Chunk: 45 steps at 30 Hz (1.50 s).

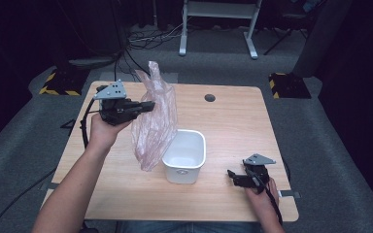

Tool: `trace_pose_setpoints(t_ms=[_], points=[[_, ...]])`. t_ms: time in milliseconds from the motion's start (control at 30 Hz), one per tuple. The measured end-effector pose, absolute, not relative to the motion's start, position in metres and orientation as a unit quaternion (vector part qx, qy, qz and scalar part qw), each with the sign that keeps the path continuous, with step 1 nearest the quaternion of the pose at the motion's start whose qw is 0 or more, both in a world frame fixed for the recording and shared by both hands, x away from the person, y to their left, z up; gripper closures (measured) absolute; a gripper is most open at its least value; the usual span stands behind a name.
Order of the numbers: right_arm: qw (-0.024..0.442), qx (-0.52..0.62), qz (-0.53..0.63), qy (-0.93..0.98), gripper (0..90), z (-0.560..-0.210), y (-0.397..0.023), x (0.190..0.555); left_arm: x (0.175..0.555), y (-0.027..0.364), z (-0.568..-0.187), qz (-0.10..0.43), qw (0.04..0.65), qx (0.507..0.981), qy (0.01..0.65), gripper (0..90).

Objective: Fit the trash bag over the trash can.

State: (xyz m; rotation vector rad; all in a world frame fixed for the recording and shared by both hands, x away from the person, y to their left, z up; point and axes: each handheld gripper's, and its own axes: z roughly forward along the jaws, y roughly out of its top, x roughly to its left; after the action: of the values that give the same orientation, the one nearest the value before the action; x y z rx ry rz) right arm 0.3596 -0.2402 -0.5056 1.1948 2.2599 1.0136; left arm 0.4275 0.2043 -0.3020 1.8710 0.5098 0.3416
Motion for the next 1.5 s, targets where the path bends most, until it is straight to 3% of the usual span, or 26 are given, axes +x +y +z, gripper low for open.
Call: trace_pose_setpoints(t_ms=[433,467,500,633,733,1100,1500], points=[[0.194,0.424,0.362,0.807,22.5,-0.506,-0.241,0.359,0.442,0.167,-0.295,0.147,0.561,0.789,0.204,89.8],[0.191,0.414,0.369,0.810,32.6,-0.505,-0.242,0.358,0.443,0.165,-0.295,0.147,0.560,0.790,0.202,89.8],[0.191,0.414,0.369,0.810,32.6,-0.505,-0.242,0.358,0.444,0.163,-0.295,0.146,0.561,0.790,0.202,89.8],[0.188,0.374,0.363,0.832,53.3,-0.500,-0.240,0.352,0.446,0.157,-0.294,0.148,0.561,0.790,0.197,89.8],[0.186,0.354,0.370,0.839,59.7,-0.484,-0.234,0.347,0.447,0.152,-0.293,0.147,0.563,0.790,0.196,89.8],[0.150,0.282,0.434,0.843,65.7,-0.390,-0.198,0.332,0.454,0.141,-0.298,0.144,0.566,0.789,0.192,89.6],[0.140,0.202,0.488,0.838,63.2,-0.329,-0.156,0.324,0.455,0.131,-0.298,0.144,0.566,0.790,0.187,89.5]])
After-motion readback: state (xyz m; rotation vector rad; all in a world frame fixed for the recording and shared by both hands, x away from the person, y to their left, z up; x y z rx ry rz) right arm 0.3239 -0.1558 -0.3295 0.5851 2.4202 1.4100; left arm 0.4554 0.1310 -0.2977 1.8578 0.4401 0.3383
